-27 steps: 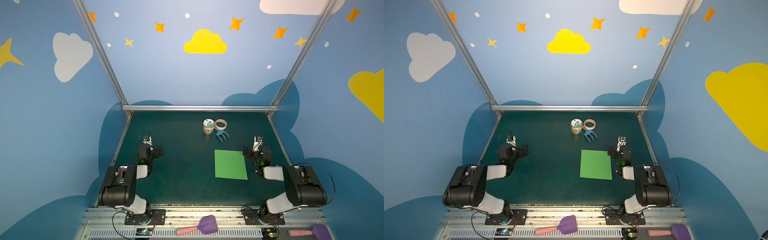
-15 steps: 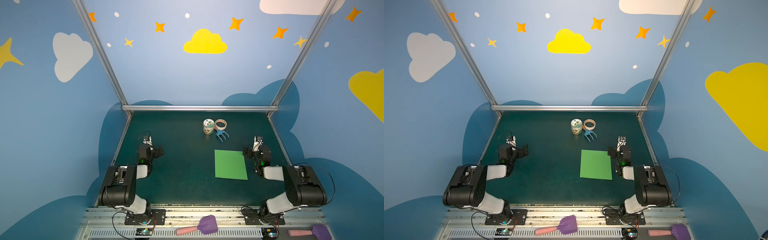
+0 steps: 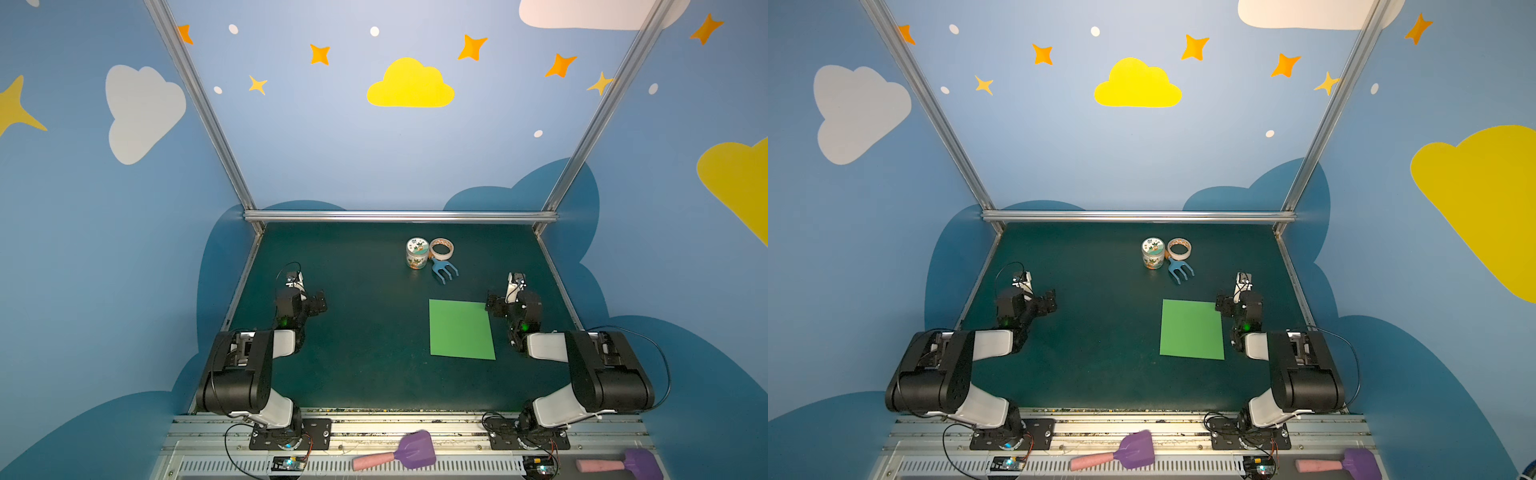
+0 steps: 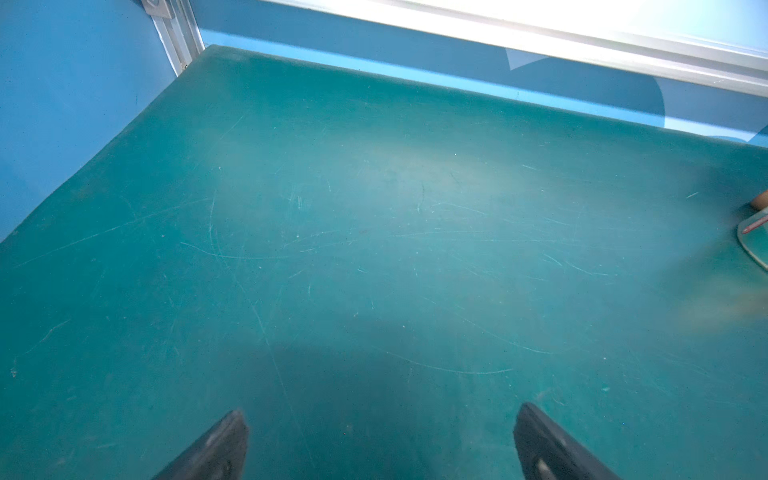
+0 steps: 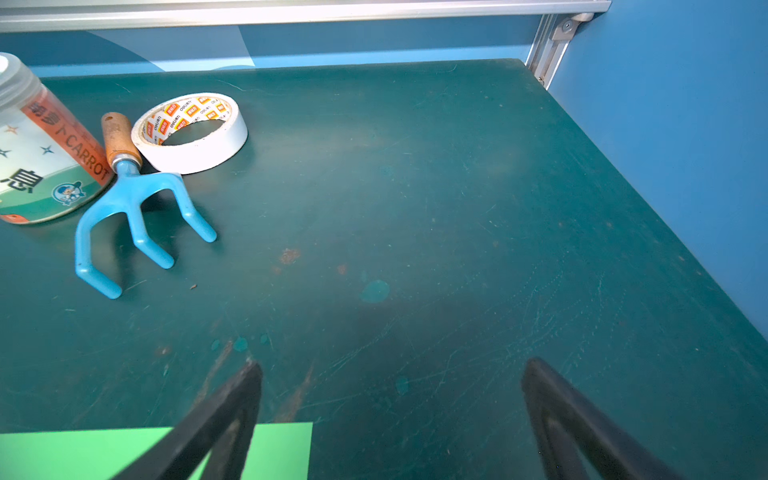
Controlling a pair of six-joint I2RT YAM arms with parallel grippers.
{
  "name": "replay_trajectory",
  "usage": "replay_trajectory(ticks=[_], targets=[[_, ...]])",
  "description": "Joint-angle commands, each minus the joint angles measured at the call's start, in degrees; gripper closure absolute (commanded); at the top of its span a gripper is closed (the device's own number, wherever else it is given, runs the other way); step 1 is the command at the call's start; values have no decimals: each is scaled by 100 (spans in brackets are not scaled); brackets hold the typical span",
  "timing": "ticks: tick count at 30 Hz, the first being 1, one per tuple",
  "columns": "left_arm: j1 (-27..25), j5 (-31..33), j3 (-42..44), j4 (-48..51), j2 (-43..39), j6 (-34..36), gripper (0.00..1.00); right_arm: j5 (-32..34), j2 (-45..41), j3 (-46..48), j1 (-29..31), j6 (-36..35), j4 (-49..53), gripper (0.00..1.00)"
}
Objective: Fold a paper plane with a square sheet of paper (fold left side to right side)
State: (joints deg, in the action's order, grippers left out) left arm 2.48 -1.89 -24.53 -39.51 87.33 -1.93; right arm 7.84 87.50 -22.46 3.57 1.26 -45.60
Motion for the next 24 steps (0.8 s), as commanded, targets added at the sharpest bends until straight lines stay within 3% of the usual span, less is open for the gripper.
replay_trajectory(ticks=[1,15,17,20,24], targets=[[-11,11,-131,85,-31,0,0,-35,-98,-90,8,10,23,3],[-33,55,-72,23,-79,1,0,45,-187,-122,16,45,-21,3],[-34,58,-182,267,-143,-3,0,149,-563,-453,14,87,1028,3],[-35,81,-725,1377,-364,-18,0,491,-1034,-1201,12,357,2685,3],[-53,24,-1077,2180,-797,-14,0,297,-1413,-2036,-8,1046,4075,3]])
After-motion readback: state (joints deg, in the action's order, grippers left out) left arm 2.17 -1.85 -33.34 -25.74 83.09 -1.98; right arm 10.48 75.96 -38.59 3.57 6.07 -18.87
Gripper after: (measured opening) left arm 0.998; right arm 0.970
